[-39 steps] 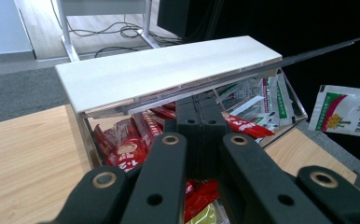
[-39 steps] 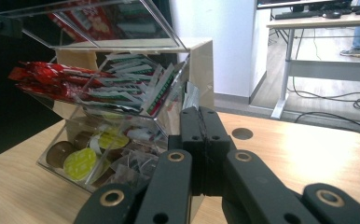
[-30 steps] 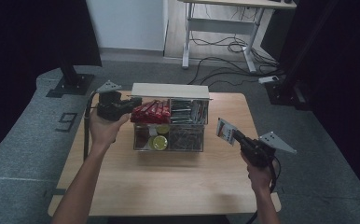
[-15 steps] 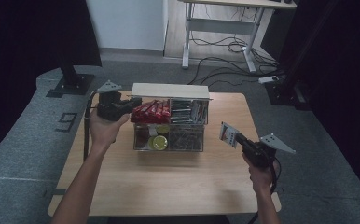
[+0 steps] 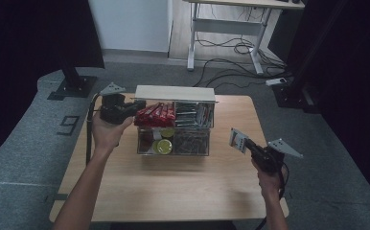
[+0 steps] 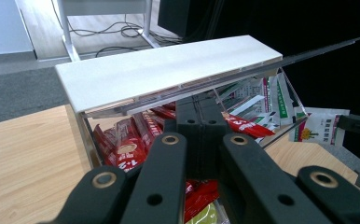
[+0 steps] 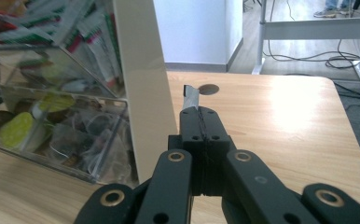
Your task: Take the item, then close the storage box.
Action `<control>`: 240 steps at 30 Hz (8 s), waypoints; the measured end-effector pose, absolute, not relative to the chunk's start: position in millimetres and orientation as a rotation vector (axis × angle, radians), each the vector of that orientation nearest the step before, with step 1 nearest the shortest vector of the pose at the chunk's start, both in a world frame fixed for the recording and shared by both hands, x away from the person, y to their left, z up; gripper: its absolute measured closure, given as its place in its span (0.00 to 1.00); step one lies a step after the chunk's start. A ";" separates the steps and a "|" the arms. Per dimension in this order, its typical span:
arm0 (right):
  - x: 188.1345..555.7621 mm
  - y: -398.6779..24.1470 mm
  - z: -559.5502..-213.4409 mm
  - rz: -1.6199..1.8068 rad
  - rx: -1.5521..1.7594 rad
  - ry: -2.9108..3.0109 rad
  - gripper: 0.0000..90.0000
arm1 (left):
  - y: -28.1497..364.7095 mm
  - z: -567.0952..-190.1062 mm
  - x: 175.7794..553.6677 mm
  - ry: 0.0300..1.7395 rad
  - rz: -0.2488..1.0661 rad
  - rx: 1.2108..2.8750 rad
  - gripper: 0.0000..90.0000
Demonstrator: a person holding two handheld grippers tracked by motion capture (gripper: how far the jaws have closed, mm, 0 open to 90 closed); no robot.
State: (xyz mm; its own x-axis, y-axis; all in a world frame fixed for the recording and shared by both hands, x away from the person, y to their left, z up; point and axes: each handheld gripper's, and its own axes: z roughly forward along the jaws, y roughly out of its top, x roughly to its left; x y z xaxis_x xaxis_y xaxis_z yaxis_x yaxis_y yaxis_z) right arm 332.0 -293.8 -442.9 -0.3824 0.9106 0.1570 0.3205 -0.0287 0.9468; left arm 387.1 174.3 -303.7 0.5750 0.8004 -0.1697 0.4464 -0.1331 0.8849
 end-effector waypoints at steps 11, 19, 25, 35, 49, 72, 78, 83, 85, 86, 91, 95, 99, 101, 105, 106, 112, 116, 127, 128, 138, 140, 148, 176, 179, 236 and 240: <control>337.0 -301.9 -460.8 1.392 1.345 1.723 1.00 | 173.5 -303.6 387.1 1.029 0.427 1.770 1.00; 339.8 -307.2 -471.3 1.369 1.379 1.724 1.00 | 172.8 -304.0 387.5 1.028 0.426 1.771 1.00; 343.3 -311.3 -481.7 1.336 1.406 1.731 1.00 | 172.8 -304.0 387.5 1.027 0.427 1.771 1.00; 349.4 -314.8 -497.7 1.285 1.451 1.755 1.00 | 172.4 -304.4 387.5 1.026 0.425 1.770 1.00; 356.0 -317.8 -515.5 1.229 1.501 1.788 1.00 | 172.8 -305.1 387.7 1.029 0.424 1.770 1.00; 354.5 -314.1 -521.5 1.078 1.463 1.760 0.80 | 171.8 -306.5 387.2 1.027 0.422 1.771 1.00; 351.9 -308.4 -515.8 1.140 1.427 1.772 0.74 | 172.1 -306.5 386.6 1.027 0.422 1.769 1.00; 350.2 -305.3 -512.9 1.194 1.407 1.788 0.69 | 172.3 -306.8 385.9 1.028 0.422 1.769 1.00; 349.6 -304.6 -512.0 1.207 1.402 1.790 0.68 | 172.3 -307.3 385.6 1.028 0.422 1.767 1.00; 349.3 -304.4 -511.5 1.209 1.400 1.791 0.68 | 172.3 -307.5 385.5 1.028 0.421 1.767 1.00; 348.7 -303.6 -511.1 1.230 1.399 1.793 0.68 | 172.3 -308.6 384.3 1.029 0.420 1.767 1.00; 347.7 -303.4 -509.9 1.233 1.395 1.795 0.68 | 172.3 -309.7 383.6 1.029 0.419 1.766 1.00; 347.1 -303.2 -510.1 1.238 1.396 1.797 0.68 | 171.6 -310.6 382.3 1.025 0.419 1.768 1.00; 346.9 -303.0 -510.6 1.237 1.396 1.801 0.68 | 170.9 -310.9 381.5 1.022 0.418 1.769 1.00; 346.5 -303.1 -510.9 1.238 1.400 1.802 0.68 | 169.9 -311.8 380.6 1.022 0.415 1.769 1.00; 346.4 -303.2 -511.0 1.238 1.401 1.802 0.68 | 170.0 -312.0 380.5 1.022 0.414 1.770 1.00; 346.5 -303.6 -512.6 1.237 1.402 1.805 0.69 | 171.5 -314.2 380.8 1.027 0.411 1.770 1.00; 346.8 -304.0 -513.6 1.232 1.406 1.809 0.69 | 172.2 -316.2 381.1 1.031 0.408 1.770 1.00; 346.2 -304.6 -514.7 1.237 1.412 1.807 0.70 | 173.8 -320.5 380.2 1.037 0.402 1.766 1.00; 346.1 -304.5 -514.8 1.236 1.413 1.809 0.70 | 173.8 -321.1 380.0 1.037 0.402 1.767 1.00; 345.4 -304.2 -515.6 1.234 1.414 1.812 0.70 | 174.7 -323.7 375.9 1.031 0.398 1.768 1.00; 345.3 -304.1 -515.7 1.234 1.414 1.812 0.70 | 175.8 -324.9 375.3 1.032 0.398 1.767 1.00; 345.5 -303.1 -517.1 1.230 1.417 1.818 0.70 | 178.3 -329.7 372.7 1.037 0.395 1.768 1.00; 345.9 -303.8 -519.9 1.221 1.428 1.825 0.70 | 181.0 -342.9 368.1 1.046 0.367 1.778 1.00; 346.2 -303.6 -520.6 1.221 1.428 1.825 0.70 | 180.4 -344.1 368.2 1.045 0.364 1.785 1.00; 338.1 -297.1 -522.5 1.233 1.380 1.874 0.65 | 192.1 -377.8 333.9 0.958 0.384 1.799 0.67; 336.1 -295.5 -522.2 1.241 1.366 1.887 0.64 | 193.9 -386.0 324.0 0.947 0.399 1.812 0.62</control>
State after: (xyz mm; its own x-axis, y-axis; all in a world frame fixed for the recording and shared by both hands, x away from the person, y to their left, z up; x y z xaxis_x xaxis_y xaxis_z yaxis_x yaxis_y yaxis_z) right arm 336.1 -295.5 -522.2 -0.3740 0.9206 0.1122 0.4680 0.0829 0.8798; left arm 324.0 193.9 -386.0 0.6372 0.7564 -0.1478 0.4220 -0.1820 0.8881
